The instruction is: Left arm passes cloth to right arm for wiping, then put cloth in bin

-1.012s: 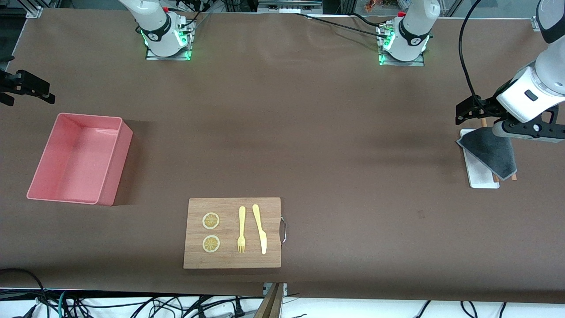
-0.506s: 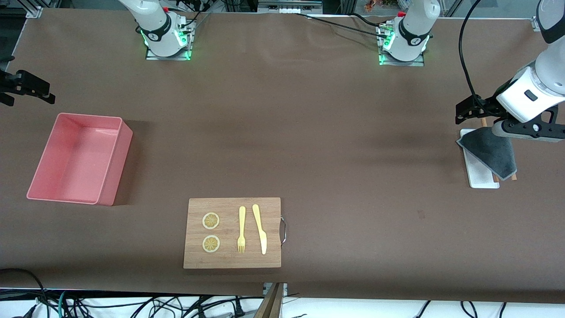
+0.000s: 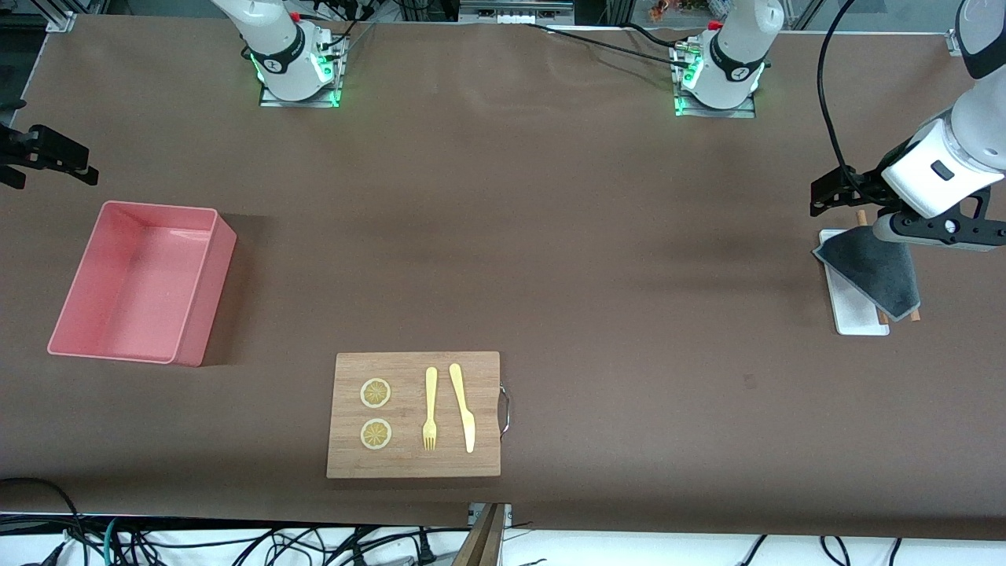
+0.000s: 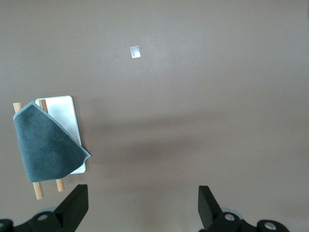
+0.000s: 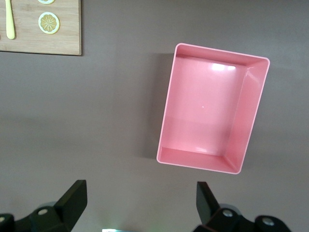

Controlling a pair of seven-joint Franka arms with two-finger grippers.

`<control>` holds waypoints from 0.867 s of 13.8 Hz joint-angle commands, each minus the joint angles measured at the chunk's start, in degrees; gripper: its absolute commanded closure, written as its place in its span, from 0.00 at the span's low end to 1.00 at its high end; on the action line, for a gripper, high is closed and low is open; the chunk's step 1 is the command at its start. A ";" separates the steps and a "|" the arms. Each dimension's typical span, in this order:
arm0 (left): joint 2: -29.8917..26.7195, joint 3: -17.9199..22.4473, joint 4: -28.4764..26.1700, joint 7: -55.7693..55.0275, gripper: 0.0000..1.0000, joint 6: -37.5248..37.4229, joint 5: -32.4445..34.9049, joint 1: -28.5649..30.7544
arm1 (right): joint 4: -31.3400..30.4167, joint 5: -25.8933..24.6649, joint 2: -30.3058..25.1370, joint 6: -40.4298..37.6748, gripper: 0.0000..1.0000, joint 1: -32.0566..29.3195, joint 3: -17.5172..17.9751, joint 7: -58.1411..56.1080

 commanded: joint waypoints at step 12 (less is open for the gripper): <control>1.77 0.43 1.13 6.84 0.00 -1.88 1.17 1.50 | 1.29 0.43 0.50 -0.75 0.00 -0.17 0.09 0.52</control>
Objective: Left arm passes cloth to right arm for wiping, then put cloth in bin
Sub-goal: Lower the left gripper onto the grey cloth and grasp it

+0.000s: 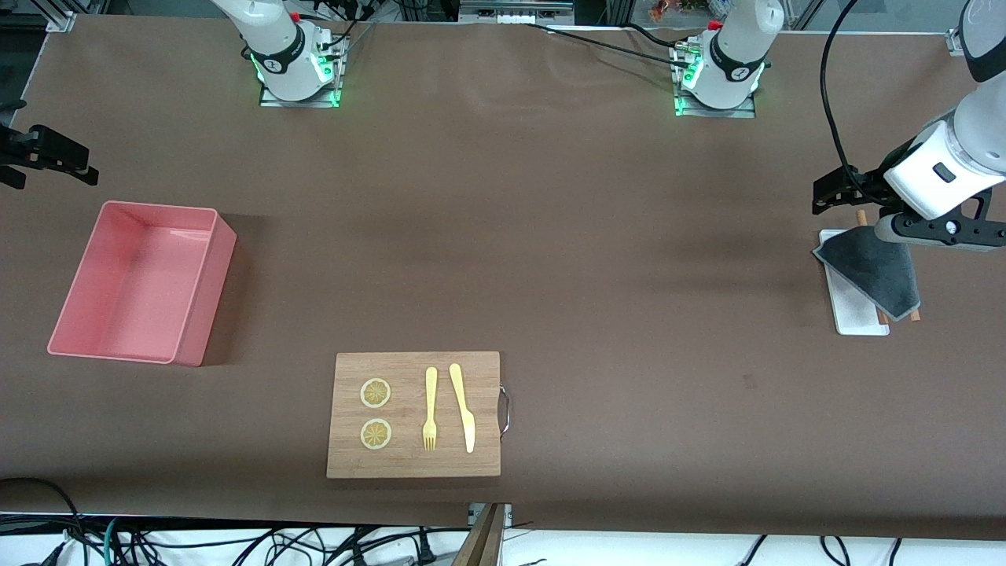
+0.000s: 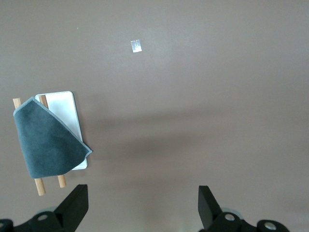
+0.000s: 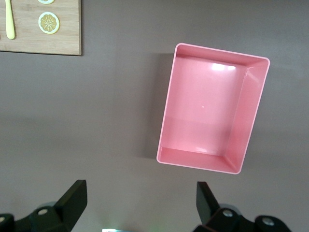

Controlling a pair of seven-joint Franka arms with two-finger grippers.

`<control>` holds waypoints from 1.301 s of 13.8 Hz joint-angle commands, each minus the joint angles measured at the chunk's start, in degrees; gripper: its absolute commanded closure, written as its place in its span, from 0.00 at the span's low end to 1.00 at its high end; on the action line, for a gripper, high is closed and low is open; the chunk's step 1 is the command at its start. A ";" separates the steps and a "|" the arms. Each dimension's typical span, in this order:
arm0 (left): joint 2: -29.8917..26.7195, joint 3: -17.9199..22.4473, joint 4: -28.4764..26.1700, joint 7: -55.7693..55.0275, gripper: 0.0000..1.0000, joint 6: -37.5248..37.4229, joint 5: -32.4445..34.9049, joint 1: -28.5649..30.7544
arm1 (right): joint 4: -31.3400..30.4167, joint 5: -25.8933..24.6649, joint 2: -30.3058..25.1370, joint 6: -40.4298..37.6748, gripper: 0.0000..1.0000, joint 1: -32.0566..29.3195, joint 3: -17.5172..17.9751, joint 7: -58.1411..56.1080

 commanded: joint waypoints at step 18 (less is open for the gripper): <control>20.93 0.01 0.61 60.88 0.00 21.12 7.08 19.05 | 1.29 0.34 0.92 -0.40 0.00 0.00 0.18 0.26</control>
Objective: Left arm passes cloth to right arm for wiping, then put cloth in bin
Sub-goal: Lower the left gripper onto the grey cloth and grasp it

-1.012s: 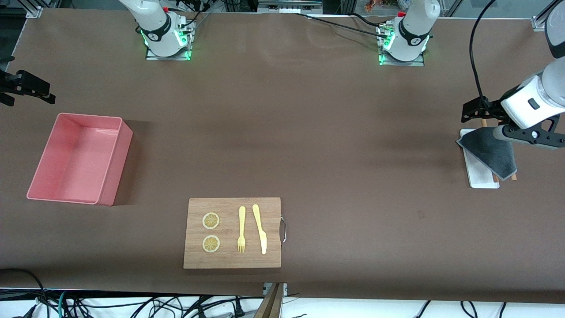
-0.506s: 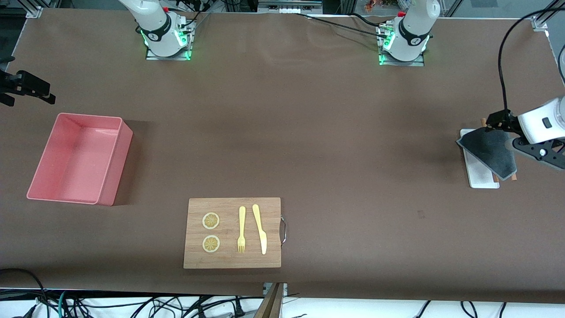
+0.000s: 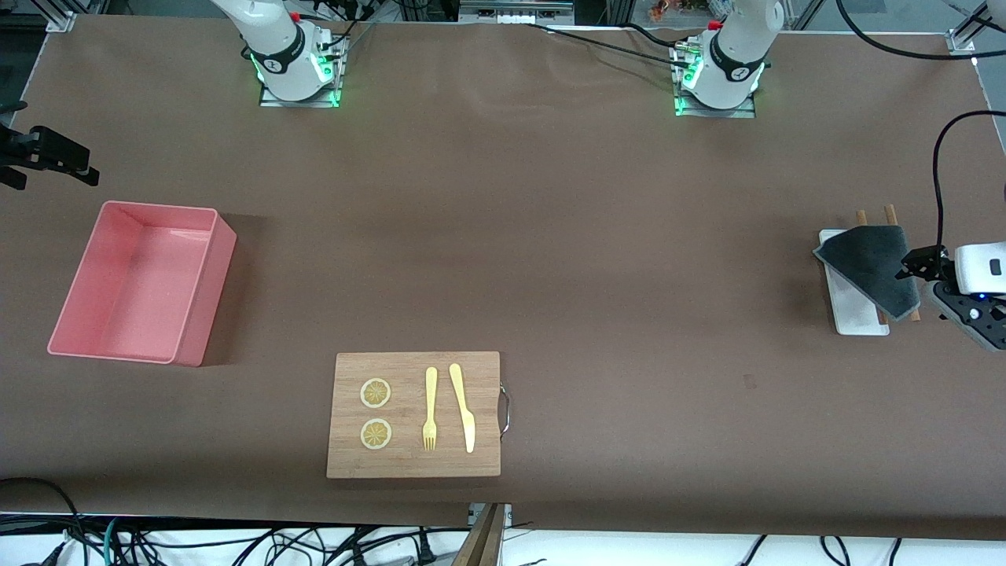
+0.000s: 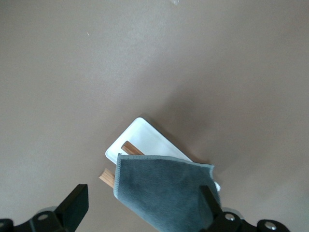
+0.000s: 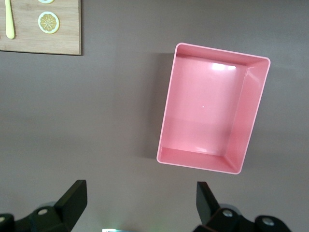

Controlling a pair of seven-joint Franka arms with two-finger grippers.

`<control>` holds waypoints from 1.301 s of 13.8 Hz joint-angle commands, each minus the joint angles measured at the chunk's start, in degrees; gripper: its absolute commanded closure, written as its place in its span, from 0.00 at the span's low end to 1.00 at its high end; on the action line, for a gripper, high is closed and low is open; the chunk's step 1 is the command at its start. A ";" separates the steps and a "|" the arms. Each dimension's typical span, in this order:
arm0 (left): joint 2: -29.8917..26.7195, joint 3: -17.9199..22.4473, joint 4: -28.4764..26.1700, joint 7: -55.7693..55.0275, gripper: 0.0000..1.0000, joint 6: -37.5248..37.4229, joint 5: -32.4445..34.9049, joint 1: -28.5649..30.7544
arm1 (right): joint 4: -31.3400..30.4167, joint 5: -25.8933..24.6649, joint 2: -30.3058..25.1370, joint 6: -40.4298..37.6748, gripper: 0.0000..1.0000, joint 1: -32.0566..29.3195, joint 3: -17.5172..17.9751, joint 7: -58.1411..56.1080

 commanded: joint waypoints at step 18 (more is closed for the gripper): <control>10.49 -0.66 0.75 9.80 0.13 7.25 0.00 3.39 | 0.92 0.51 2.92 0.04 0.00 -0.01 0.08 -0.27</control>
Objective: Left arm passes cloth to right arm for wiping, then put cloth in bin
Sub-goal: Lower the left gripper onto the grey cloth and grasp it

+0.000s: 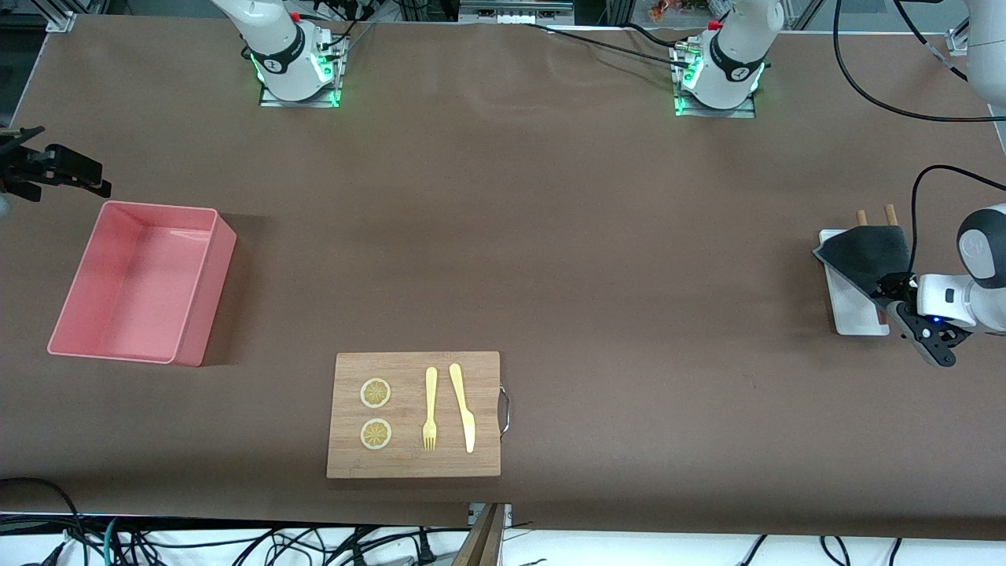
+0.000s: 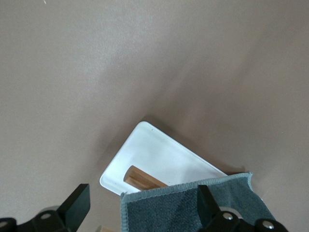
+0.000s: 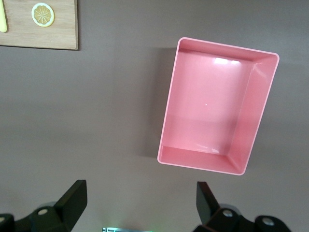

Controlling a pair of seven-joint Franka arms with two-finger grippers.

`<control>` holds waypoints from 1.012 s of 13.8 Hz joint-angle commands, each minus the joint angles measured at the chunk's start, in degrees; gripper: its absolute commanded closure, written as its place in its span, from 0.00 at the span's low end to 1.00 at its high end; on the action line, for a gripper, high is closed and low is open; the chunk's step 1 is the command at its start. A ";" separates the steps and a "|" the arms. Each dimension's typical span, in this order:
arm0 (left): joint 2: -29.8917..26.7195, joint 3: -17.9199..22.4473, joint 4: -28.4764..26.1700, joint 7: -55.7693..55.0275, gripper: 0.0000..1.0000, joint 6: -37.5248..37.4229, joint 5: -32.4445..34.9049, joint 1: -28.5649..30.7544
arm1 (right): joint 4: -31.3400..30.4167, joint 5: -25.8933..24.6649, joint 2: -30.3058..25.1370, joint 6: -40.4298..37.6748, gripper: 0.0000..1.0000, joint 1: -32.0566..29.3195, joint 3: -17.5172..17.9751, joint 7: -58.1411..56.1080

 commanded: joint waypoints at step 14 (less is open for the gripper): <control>-1.28 -0.98 1.37 1.56 0.46 -4.15 0.00 0.32 | 1.10 2.79 5.06 1.62 0.00 4.59 0.73 12.65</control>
